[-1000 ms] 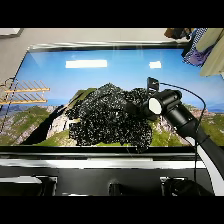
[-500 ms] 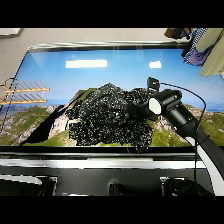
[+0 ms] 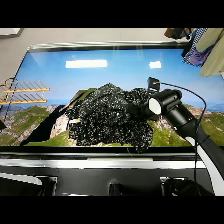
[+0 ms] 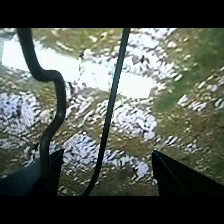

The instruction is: Fold the clothes and pants, and hang the long-sleeved shirts on hangers.

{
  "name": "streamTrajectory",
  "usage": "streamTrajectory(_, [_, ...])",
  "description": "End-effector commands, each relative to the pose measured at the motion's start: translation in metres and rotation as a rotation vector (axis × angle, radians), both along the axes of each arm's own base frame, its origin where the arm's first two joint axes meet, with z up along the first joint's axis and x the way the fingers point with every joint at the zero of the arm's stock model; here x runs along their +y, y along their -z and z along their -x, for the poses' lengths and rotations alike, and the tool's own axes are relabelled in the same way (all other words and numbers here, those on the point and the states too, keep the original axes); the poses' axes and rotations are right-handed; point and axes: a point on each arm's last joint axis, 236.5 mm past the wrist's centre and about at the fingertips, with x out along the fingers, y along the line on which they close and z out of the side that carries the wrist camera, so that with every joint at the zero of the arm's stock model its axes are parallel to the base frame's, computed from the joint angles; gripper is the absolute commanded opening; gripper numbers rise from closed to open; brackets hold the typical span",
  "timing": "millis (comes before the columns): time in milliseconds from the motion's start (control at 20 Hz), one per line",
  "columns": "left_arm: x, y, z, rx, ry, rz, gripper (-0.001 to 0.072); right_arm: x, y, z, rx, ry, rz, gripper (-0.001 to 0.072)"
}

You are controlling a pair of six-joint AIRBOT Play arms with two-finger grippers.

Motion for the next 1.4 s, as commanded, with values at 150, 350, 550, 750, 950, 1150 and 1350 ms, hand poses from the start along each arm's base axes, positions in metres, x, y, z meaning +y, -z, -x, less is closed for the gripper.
streamTrajectory(150, [-0.006, 0.01, -0.003, 0.018, 0.019, 0.013, 0.0586, -0.006, 0.0, -0.003, -0.015, -0.001, 0.03, 0.002])
streamTrajectory(350, [-0.012, 0.011, -0.004, 0.027, 0.029, 0.026, 0.0211, -0.006, 0.0, -0.003, -0.015, -0.001, 0.03, 0.002])
streamTrajectory(550, [-0.015, 0.007, -0.008, 0.022, 0.04, 0.02, 0.002, -0.006, 0.0, -0.003, -0.014, -0.001, 0.03, 0.002])
streamTrajectory(750, [-0.011, -0.02, -0.025, -0.029, 0.052, -0.023, 0.0019, -0.01, 0.003, 0.003, 0.014, 0.008, 0.043, 0.002])
streamTrajectory(950, [0.009, -0.079, -0.051, -0.152, -0.06, -0.09, 0.0018, -0.014, 0.005, 0.01, 0.045, 0.009, 0.061, 0.002])
streamTrajectory(1150, [0.025, -0.159, -0.075, -0.322, -0.147, -0.181, 0.0017, -0.015, 0.006, 0.012, 0.053, 0.01, 0.065, 0.002])
streamTrajectory(1350, [0.028, -0.253, -0.089, -0.509, -0.168, -0.324, 0.0018, -0.016, 0.006, 0.012, 0.057, 0.009, 0.068, 0.002])
